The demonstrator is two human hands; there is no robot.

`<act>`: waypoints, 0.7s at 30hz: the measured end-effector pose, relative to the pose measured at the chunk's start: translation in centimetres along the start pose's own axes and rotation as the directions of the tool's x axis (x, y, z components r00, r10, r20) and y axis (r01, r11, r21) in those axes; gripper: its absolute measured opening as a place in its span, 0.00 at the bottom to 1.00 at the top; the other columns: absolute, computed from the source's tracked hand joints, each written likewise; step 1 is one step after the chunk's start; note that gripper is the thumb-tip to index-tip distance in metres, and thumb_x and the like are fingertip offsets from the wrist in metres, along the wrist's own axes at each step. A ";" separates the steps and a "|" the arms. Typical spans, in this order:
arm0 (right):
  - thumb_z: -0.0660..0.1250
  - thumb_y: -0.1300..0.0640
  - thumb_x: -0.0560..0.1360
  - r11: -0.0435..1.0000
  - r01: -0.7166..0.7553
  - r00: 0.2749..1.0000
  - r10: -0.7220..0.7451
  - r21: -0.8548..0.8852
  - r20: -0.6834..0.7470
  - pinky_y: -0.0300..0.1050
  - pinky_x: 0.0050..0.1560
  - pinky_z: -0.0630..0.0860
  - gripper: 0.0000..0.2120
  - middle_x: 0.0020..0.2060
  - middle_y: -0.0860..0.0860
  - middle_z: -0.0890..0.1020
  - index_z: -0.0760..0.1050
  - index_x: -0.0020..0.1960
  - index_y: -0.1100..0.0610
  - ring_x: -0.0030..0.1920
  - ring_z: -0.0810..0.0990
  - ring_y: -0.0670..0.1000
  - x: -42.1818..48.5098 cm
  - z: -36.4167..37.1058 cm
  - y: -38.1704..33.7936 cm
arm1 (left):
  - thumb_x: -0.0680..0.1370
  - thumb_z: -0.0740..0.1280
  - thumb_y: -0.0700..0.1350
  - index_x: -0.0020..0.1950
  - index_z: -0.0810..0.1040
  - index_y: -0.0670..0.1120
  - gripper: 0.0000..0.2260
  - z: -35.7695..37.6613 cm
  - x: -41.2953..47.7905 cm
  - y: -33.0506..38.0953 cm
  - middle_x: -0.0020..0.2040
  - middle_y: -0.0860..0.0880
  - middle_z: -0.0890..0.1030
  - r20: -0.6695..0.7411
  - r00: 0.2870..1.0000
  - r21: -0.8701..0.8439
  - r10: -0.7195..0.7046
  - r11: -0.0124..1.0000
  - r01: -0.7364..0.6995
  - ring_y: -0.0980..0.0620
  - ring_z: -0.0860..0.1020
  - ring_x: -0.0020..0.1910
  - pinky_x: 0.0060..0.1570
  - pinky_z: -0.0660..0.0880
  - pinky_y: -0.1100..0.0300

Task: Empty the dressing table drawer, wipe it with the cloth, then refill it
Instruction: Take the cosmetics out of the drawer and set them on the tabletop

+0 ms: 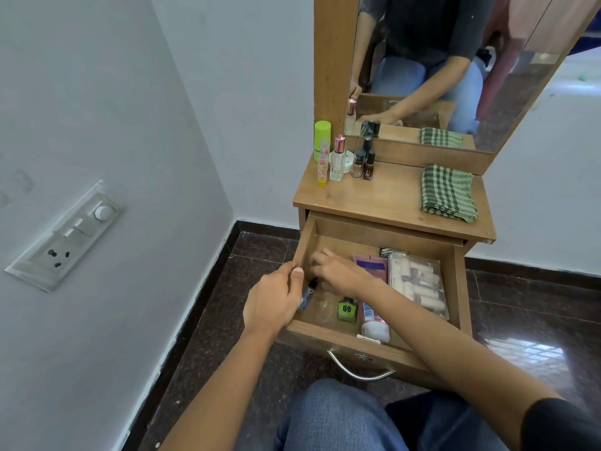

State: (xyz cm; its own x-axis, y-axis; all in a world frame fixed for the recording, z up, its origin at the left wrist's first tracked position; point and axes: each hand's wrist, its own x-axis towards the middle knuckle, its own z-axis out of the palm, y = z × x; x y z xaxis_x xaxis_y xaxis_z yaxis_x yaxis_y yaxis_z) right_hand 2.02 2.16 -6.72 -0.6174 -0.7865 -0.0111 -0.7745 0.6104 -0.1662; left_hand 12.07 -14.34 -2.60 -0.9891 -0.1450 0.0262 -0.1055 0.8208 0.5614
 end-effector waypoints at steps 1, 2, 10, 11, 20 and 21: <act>0.66 0.58 0.75 1.000 0.002 1.000 -0.002 -0.001 0.004 0.43 0.55 0.69 0.13 0.59 0.51 0.72 0.77 0.59 0.56 0.59 0.67 0.51 0.0 -0.1 -0.1 | 0.82 0.50 0.59 0.68 0.74 0.55 0.21 0.0 0.0 0.0 0.43 0.53 0.82 -0.003 1.000 0.002 0.002 1.000 -0.002 0.55 0.77 0.37 0.36 0.71 0.59; 0.66 0.57 0.75 1.000 0.008 1.000 -0.008 0.006 0.007 0.44 0.55 0.69 0.12 0.59 0.50 0.72 0.77 0.59 0.56 0.59 0.67 0.50 0.0 -0.2 -0.1 | 0.82 0.49 0.59 0.68 0.74 0.55 0.21 0.0 0.1 0.0 0.43 0.53 0.82 -0.004 1.000 0.004 0.005 1.000 -0.005 0.55 0.77 0.38 0.36 0.71 0.59; 0.70 0.56 0.74 0.779 -0.116 0.989 0.036 0.616 0.140 0.43 0.46 0.71 0.08 0.48 0.48 0.76 0.73 0.51 0.55 0.47 0.75 0.47 -0.9 -2.1 -1.9 | 0.82 0.50 0.59 0.69 0.73 0.55 0.21 0.1 0.0 -0.2 0.50 0.50 0.84 -0.017 1.000 0.010 0.017 1.000 -0.017 0.49 0.81 0.47 0.42 0.73 0.56; 0.69 0.56 0.75 0.736 -0.146 0.986 0.054 0.661 0.158 0.44 0.46 0.74 0.12 0.50 0.50 0.77 0.73 0.56 0.57 0.48 0.76 0.48 -1.0 -1.8 -2.4 | 0.82 0.51 0.59 0.69 0.73 0.55 0.21 0.1 -0.1 -0.2 0.49 0.51 0.84 -0.021 1.000 0.005 0.020 1.000 -0.020 0.49 0.81 0.47 0.42 0.74 0.56; 0.69 0.58 0.75 0.588 -0.182 0.975 0.214 0.788 0.065 0.35 0.41 0.74 0.03 0.40 0.44 0.80 0.76 0.48 0.53 0.38 0.78 0.37 -1.9 -3.2 -2.8 | 0.82 0.54 0.56 0.75 0.67 0.52 0.22 -0.2 -0.5 0.0 0.59 0.50 0.82 -0.096 0.994 -0.053 0.050 0.997 -0.056 0.49 0.81 0.55 0.51 0.76 0.54; 0.69 0.57 0.75 0.599 -0.167 0.959 0.282 0.783 -0.012 0.33 0.40 0.74 0.04 0.41 0.45 0.80 0.77 0.49 0.54 0.38 0.78 0.37 -1.9 -4.3 -2.2 | 0.82 0.54 0.56 0.75 0.66 0.52 0.22 -0.3 -0.6 0.1 0.61 0.50 0.81 -0.108 0.993 -0.063 0.053 0.996 -0.060 0.49 0.80 0.56 0.52 0.76 0.54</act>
State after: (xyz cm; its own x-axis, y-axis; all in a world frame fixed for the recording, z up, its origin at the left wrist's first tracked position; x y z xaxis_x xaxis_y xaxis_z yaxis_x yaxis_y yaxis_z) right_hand 4.37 2.71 -2.12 -0.8124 -0.5813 -0.0461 -0.2531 0.4228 -0.8702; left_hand 12.69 -14.36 -2.35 -0.9763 -0.1601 0.1453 -0.0390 0.7914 0.6100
